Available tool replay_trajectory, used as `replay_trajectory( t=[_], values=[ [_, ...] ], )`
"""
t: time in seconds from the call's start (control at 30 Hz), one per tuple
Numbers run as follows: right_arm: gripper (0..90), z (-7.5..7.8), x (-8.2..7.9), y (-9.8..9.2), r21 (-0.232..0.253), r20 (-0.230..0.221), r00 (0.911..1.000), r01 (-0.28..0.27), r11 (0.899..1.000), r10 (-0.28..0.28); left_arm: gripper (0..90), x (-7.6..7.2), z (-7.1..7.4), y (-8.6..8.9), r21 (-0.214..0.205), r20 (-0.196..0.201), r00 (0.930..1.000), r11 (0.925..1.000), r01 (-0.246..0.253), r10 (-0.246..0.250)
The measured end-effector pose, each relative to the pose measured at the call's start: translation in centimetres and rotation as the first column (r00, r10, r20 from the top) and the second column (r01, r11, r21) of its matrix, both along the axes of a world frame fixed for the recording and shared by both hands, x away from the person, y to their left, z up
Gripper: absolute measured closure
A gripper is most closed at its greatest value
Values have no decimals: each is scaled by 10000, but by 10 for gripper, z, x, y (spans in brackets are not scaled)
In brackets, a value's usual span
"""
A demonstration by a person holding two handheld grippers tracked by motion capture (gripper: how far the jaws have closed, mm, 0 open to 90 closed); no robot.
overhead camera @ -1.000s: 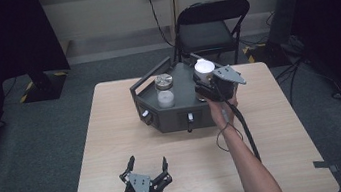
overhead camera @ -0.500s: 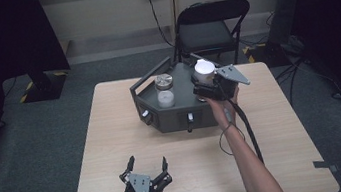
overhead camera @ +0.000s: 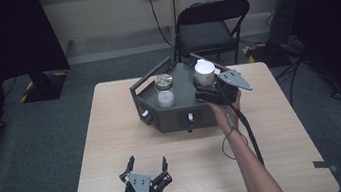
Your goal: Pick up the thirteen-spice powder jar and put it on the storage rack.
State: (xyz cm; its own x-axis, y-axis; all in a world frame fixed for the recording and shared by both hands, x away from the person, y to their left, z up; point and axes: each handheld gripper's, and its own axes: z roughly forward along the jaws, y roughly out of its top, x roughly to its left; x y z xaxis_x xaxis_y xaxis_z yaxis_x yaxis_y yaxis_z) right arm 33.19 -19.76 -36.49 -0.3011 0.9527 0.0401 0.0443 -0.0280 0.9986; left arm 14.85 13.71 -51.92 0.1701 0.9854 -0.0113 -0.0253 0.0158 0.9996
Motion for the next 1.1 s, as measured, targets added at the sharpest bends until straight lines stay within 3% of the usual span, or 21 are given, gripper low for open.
replay_trajectory(
  t=[0.4, 0.63, 0.9, 1.1],
  values=[
    [0, -10, -22, -8, 507, 86, 10000, -19, 9987, 14, 1, 0, 0, 0, 1, -5, 10000, 10000, -10, 10],
    [0, -16, -39, -12, 534, 243, 9996, -172, 9984, 159, 1, 0, 0, 0, 1, 0, 10000, 10000, 1, -1],
    [0, -27, -65, -19, 66, 518, 9987, 2, 10000, -5, 1, 0, 0, 0, 0, -2, 10000, 10000, 0, 0],
    [0, -39, -84, -26, 276, 568, 9984, 21, 9996, -36, 1, 0, 0, 0, 2, -4, 10000, 10000, -6, 6]
  ],
)
